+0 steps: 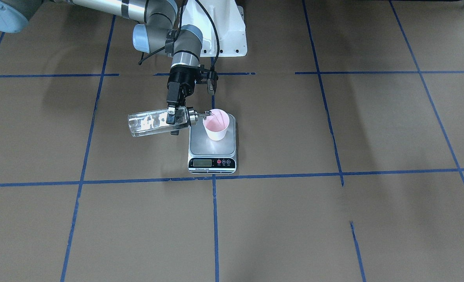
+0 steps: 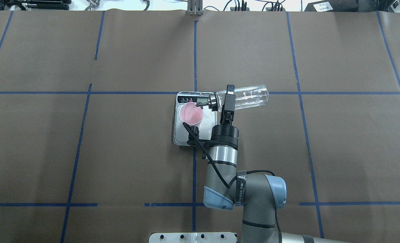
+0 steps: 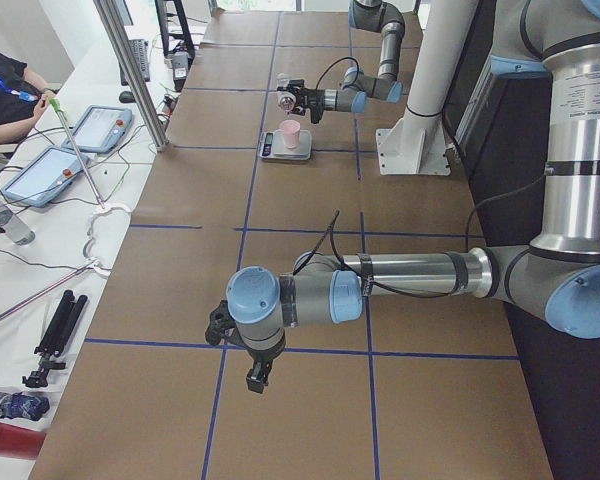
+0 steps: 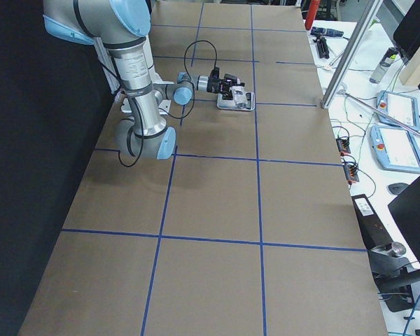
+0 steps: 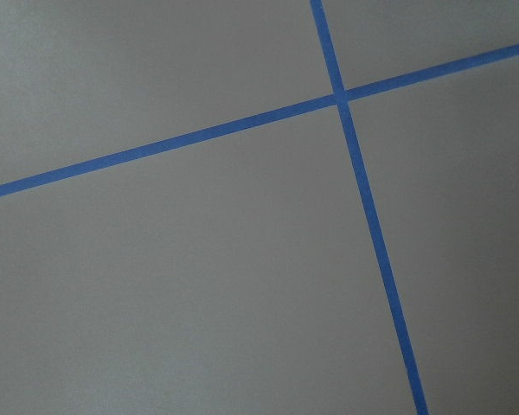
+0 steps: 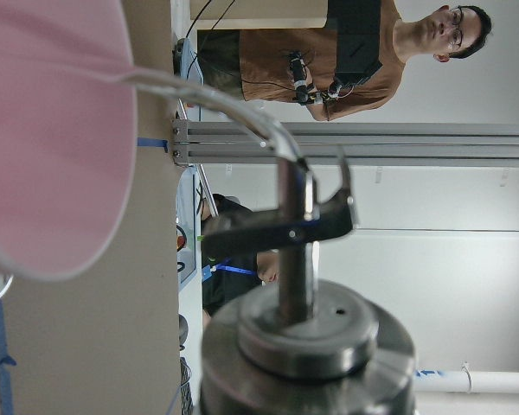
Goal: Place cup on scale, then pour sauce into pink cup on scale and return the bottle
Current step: 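Tilt the bottle spout over the pink cup with the right gripper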
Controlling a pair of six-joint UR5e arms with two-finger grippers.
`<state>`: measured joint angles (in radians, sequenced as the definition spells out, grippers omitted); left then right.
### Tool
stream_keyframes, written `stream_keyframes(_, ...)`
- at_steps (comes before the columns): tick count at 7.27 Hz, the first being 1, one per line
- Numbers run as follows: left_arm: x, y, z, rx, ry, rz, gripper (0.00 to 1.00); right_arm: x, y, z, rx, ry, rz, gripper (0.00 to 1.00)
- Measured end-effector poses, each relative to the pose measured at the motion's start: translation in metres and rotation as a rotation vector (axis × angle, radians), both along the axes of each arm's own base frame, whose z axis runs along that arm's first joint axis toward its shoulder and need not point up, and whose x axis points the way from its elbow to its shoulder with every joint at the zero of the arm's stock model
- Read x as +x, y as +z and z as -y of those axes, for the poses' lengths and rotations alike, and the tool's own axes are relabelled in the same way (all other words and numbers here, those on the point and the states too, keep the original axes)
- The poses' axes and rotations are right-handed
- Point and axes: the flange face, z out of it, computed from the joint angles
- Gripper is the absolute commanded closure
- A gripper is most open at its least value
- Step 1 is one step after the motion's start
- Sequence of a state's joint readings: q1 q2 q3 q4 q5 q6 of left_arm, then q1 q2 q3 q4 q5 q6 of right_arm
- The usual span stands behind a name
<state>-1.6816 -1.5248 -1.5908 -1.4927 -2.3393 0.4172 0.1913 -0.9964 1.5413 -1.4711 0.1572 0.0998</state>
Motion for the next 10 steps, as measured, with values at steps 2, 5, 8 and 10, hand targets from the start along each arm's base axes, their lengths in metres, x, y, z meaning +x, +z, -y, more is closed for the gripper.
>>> stream_keyframes(2, 0.0001, 0.0008, -0.0006, -0.002, 0.000, 0.000, 0.00, 0.0009, 0.0013, -0.0005, 0.012, 0.008, -0.018, 1.00)
stream_keyframes(5, 0.0006, 0.0035, -0.0040, -0.004, 0.002, -0.001, 0.00, 0.0014, 0.0028, -0.0007, 0.015, 0.011, -0.028, 1.00)
stream_keyframes(8, 0.0007, 0.0038, -0.0044, -0.004, 0.002, -0.002, 0.00, 0.0017, 0.0031, -0.0007, 0.018, 0.013, -0.029, 1.00)
stream_keyframes(10, 0.0007, 0.0035, -0.0044, -0.003, 0.002, -0.002, 0.00, 0.0020, 0.0041, -0.0007, 0.019, 0.014, -0.032, 1.00)
